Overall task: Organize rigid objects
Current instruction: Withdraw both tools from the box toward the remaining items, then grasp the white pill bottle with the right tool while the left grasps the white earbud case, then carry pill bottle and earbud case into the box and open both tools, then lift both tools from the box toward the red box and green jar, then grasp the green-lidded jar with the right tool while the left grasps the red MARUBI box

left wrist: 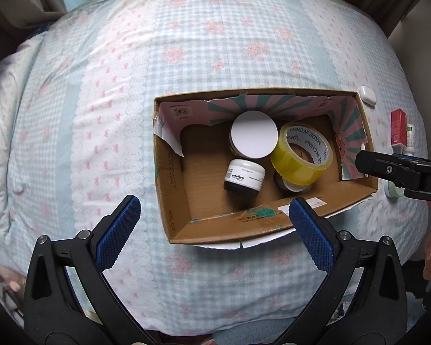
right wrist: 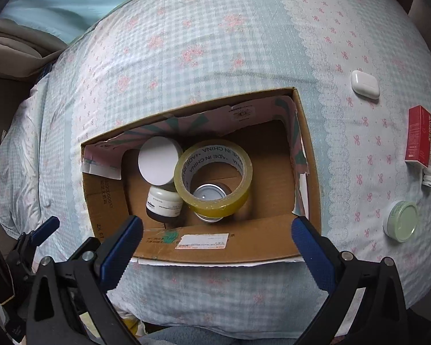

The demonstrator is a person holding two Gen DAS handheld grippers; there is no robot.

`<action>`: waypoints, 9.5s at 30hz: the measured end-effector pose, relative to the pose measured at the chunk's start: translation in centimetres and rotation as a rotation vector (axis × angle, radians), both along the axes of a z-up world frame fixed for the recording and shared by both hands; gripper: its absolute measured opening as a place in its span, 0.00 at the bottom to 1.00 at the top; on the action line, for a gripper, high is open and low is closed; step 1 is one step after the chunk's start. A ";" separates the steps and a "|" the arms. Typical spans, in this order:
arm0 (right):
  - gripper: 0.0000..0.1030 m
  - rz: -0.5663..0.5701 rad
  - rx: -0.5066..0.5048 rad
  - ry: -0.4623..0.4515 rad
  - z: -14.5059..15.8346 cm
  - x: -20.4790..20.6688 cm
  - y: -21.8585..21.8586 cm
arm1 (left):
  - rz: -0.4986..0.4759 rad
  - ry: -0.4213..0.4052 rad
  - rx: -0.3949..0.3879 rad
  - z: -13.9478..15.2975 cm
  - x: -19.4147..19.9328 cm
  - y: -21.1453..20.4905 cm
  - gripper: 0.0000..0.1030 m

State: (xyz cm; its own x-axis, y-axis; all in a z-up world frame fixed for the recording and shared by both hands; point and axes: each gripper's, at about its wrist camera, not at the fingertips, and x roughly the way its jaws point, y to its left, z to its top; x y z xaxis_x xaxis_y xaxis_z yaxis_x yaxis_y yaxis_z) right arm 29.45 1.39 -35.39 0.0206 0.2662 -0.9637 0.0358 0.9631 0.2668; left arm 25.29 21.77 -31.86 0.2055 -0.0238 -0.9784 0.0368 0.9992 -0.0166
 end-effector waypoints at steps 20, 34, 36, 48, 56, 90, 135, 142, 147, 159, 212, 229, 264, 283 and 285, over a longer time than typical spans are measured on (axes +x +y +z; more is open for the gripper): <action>1.00 -0.195 -0.099 -0.280 11.1 -12.1 -10.5 | -0.110 -0.143 -0.132 6.5 -6.2 -6.4 1.00; 1.00 -0.392 -0.126 -0.385 14.3 -14.6 -26.2 | -0.200 -0.150 -0.132 8.7 -1.1 -19.7 1.00; 1.00 -0.407 -0.124 -0.391 14.1 -13.6 -28.2 | -0.218 -0.150 -0.122 8.5 0.2 -22.0 1.00; 1.00 -0.442 -0.130 -0.320 8.4 -7.6 -37.1 | -0.295 -0.058 -0.063 3.1 9.6 -33.6 1.00; 0.97 -0.435 -0.175 -0.219 1.7 -3.8 -40.7 | -0.307 0.056 -0.048 -6.0 16.8 -38.0 1.00; 0.45 -0.259 -0.254 0.003 -12.5 3.5 -39.5 | -0.315 0.190 0.084 -18.5 23.0 -42.0 0.56; 0.45 -0.371 -0.087 -0.300 13.2 -9.3 -24.8 | -0.176 -0.088 -0.109 10.3 2.0 -15.8 0.56; 0.45 -0.281 -0.044 -0.323 14.3 -7.7 -16.0 | -0.107 -0.069 -0.085 9.1 1.5 -7.6 0.56; 0.45 -0.185 -0.004 -0.295 12.9 -5.9 -10.2 | -0.067 -0.060 -0.065 8.0 1.3 -4.1 0.56; 0.44 0.109 -0.014 -0.168 6.4 -0.2 -1.9 | 0.031 0.033 -0.035 0.8 3.3 -0.1 0.56; 1.00 0.089 0.003 -0.122 3.9 -0.5 -3.3 | -0.076 0.019 0.046 0.9 1.5 -2.5 1.00; 1.00 -0.149 -0.108 -0.304 12.0 -11.2 -12.7 | -0.377 -0.108 -0.069 7.4 2.0 -14.7 1.00; 1.00 -0.101 -0.256 -0.221 -7.5 -11.5 -27.6 | -0.710 0.303 0.119 -13.7 13.6 -53.6 1.00; 0.65 -0.043 -0.257 -0.218 -13.4 -8.3 -27.1 | -0.721 0.448 0.154 -19.4 13.9 -58.2 0.47; 0.65 -0.041 -0.256 -0.223 -13.4 -8.3 -27.1 | -0.736 0.425 0.162 -19.0 13.5 -58.6 0.46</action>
State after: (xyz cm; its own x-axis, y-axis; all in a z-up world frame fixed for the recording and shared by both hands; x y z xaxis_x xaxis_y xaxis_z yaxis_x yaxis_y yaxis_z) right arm 21.11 -25.69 -48.83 0.2440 0.0111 -0.9697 0.0434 0.9988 0.0224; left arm 38.80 -36.86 -50.89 -0.1919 0.1393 -0.9715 0.6983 0.7150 -0.0354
